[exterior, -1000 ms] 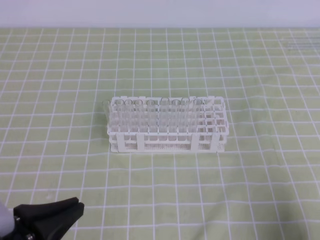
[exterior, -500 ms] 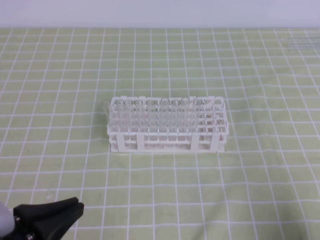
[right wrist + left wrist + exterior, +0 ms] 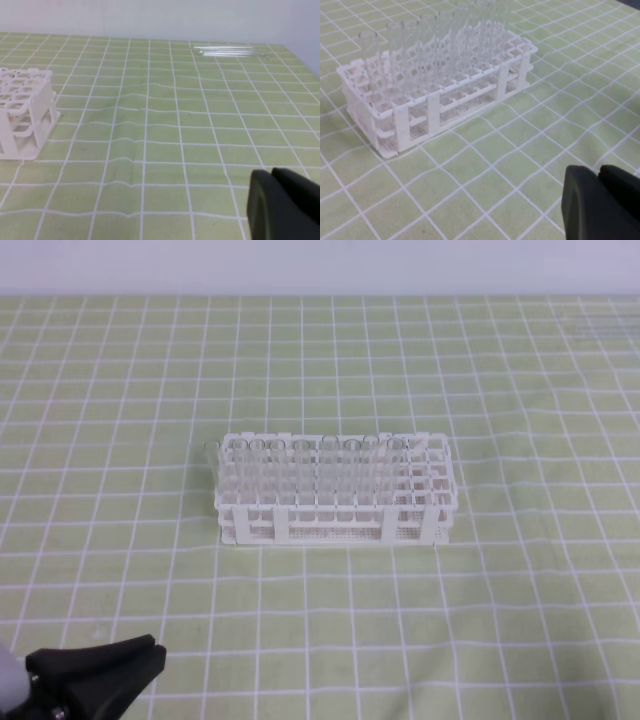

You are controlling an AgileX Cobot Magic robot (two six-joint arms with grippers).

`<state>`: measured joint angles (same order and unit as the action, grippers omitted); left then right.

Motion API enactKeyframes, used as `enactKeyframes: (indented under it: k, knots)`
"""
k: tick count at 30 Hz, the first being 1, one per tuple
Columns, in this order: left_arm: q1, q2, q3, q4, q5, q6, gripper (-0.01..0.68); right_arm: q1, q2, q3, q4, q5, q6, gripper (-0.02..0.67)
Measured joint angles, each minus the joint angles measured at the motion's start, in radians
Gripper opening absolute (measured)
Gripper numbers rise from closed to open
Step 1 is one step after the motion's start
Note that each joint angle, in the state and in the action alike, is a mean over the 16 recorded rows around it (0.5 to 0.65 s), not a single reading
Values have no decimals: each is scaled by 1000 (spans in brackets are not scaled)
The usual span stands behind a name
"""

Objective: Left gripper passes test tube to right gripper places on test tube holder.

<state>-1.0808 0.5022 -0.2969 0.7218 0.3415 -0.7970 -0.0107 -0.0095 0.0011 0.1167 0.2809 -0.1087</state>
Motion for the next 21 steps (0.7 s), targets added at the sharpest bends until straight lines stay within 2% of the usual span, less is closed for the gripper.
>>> enactKeyframes:
  k: [14, 19, 21]
  knots:
    - [0, -36, 13, 26, 26, 3, 37, 0, 0, 0, 0, 0, 0, -18]
    - [28, -113, 20, 12, 69, 15, 29, 0, 0, 0, 1, 0, 0, -18]
    - [59, -159, 23, -9, 87, 33, 24, 0, 0, 0, 1, 0, -1, -18]
